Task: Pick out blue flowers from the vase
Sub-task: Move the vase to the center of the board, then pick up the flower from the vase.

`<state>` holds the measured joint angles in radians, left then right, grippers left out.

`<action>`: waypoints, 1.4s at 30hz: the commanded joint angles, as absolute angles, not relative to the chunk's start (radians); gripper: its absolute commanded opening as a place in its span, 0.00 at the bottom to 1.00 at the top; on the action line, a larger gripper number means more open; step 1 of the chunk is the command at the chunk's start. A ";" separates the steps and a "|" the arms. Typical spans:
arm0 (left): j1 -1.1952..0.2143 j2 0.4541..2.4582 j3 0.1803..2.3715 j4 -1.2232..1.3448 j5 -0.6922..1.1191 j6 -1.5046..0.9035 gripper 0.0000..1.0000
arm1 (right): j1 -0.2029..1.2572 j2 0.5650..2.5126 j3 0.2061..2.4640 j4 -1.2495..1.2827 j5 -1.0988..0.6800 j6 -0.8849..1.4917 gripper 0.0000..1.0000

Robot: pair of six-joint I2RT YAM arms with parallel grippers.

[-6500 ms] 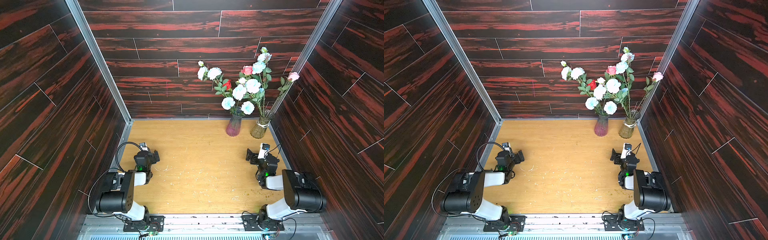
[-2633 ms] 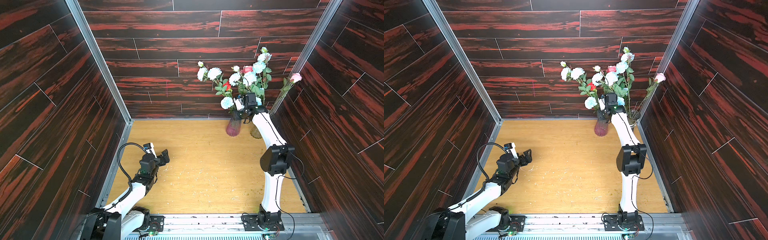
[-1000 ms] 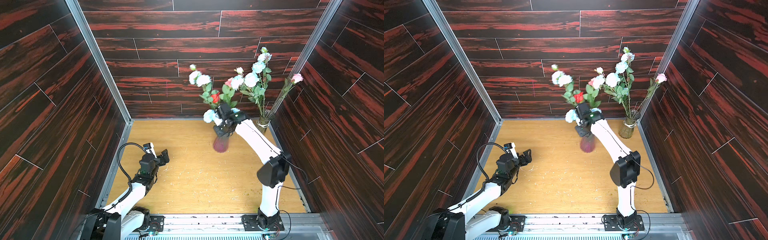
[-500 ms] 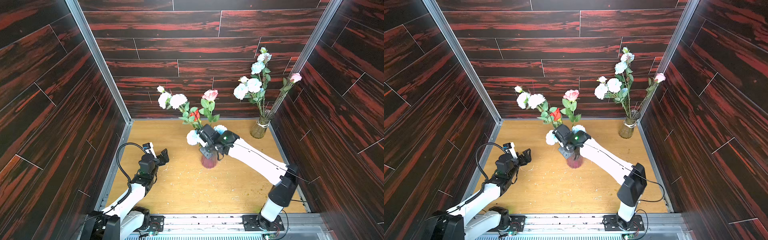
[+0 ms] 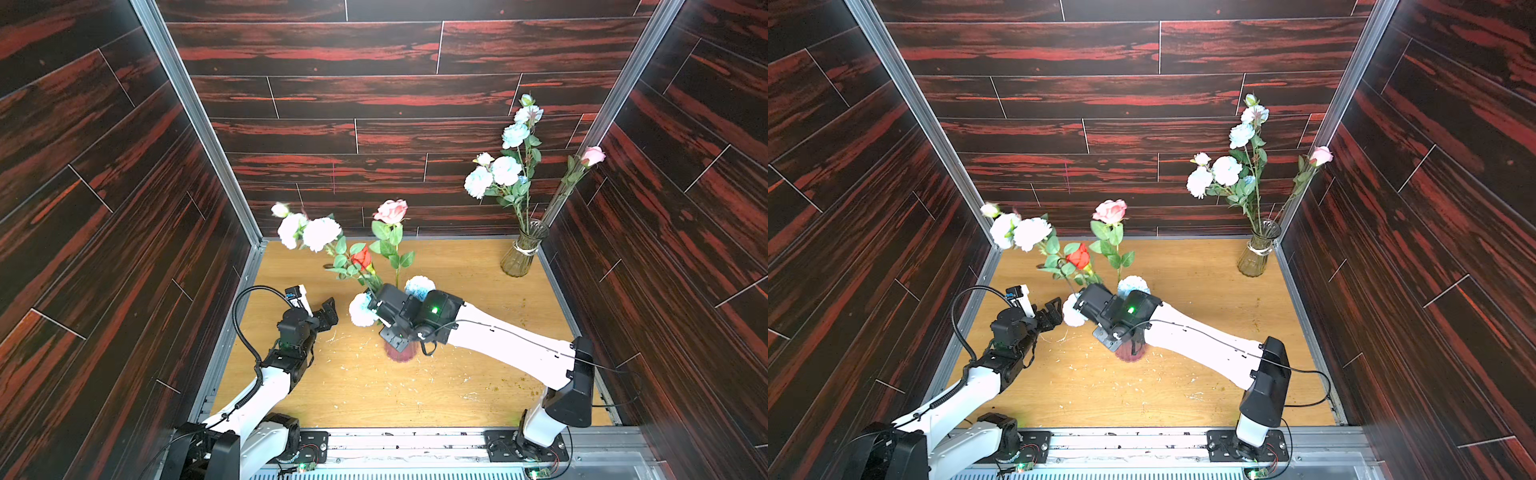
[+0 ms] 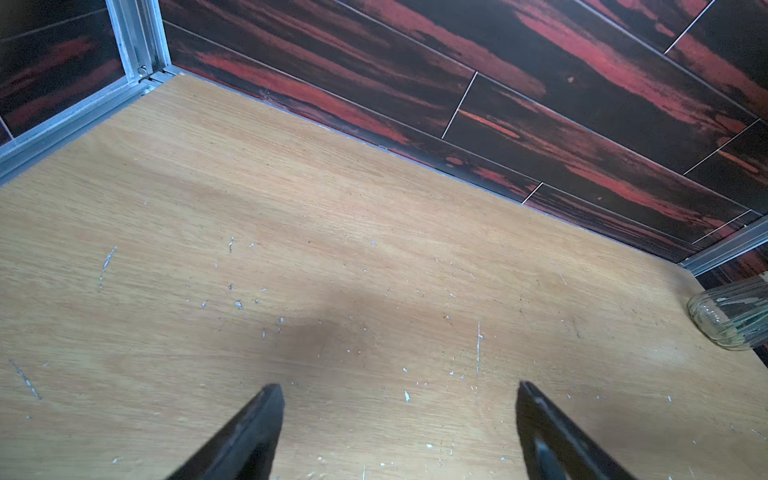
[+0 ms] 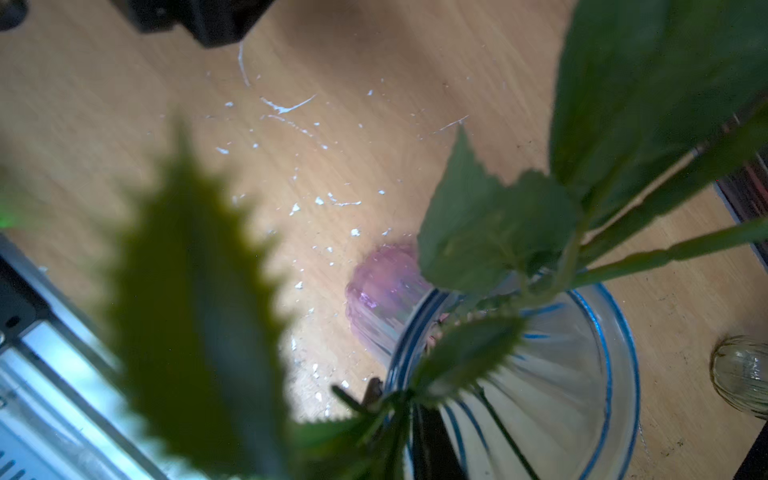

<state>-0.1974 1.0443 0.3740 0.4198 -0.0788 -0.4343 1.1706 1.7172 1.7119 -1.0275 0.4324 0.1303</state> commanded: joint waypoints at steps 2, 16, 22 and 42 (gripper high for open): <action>-0.198 1.026 0.365 0.433 -0.088 -0.425 0.89 | 1.215 1.714 1.722 -1.072 0.402 0.195 0.00; -0.198 1.026 0.367 0.430 -0.086 -0.424 0.89 | 1.227 1.603 1.587 -0.953 0.386 0.202 0.29; -0.198 1.026 0.367 0.430 -0.086 -0.423 0.89 | 1.230 1.530 1.572 -0.898 0.347 0.187 0.46; -0.227 0.956 0.356 0.377 -0.040 -0.414 0.87 | 1.232 1.141 1.246 -0.531 0.260 0.136 0.30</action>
